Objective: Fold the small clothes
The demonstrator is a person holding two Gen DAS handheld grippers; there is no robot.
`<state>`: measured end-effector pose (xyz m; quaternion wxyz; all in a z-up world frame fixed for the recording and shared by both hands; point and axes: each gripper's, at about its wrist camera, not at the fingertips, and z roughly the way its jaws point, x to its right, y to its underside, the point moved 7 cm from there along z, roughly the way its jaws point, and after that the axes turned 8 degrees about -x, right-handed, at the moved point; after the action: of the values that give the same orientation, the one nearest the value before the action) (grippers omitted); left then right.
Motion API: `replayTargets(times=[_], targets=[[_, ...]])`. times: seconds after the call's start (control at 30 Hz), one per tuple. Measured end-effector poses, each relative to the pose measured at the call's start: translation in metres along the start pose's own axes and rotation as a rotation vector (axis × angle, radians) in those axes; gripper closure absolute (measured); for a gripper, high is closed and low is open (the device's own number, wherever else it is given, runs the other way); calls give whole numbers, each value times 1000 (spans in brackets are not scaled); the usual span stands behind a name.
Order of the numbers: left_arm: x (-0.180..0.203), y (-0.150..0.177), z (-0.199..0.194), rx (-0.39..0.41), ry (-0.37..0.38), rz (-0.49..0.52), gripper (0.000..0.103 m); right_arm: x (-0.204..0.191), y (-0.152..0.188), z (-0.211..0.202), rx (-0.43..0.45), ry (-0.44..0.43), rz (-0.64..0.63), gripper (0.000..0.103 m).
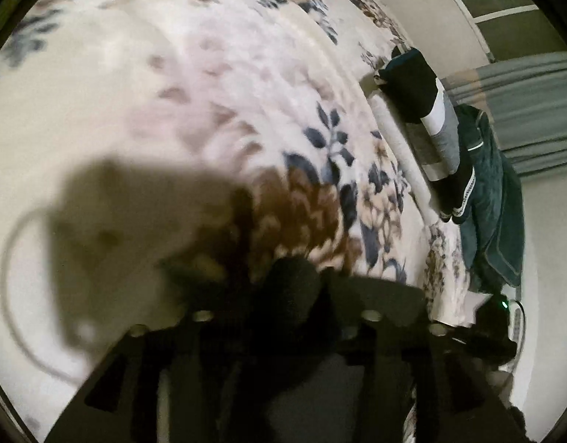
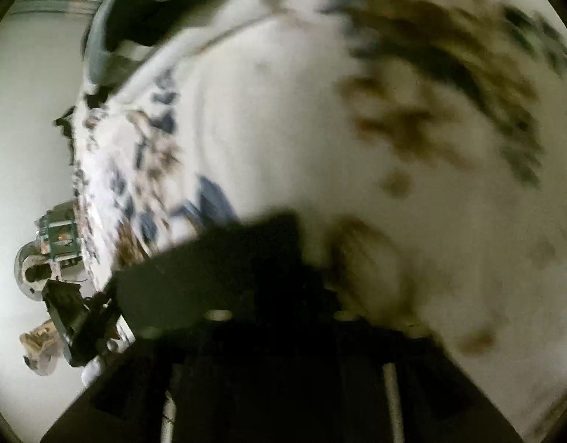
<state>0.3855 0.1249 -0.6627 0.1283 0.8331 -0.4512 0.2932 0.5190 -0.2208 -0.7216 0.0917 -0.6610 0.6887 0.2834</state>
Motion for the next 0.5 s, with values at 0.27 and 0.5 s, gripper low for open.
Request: replayTargets(times=[0.27, 0.5], targets=[[-55, 86, -40, -49, -265, -6, 44, 79, 141, -8, -83, -225, 373, 50], [-77, 130, -34, -93, -323, -4, 44, 79, 143, 16, 140, -183, 364, 91]])
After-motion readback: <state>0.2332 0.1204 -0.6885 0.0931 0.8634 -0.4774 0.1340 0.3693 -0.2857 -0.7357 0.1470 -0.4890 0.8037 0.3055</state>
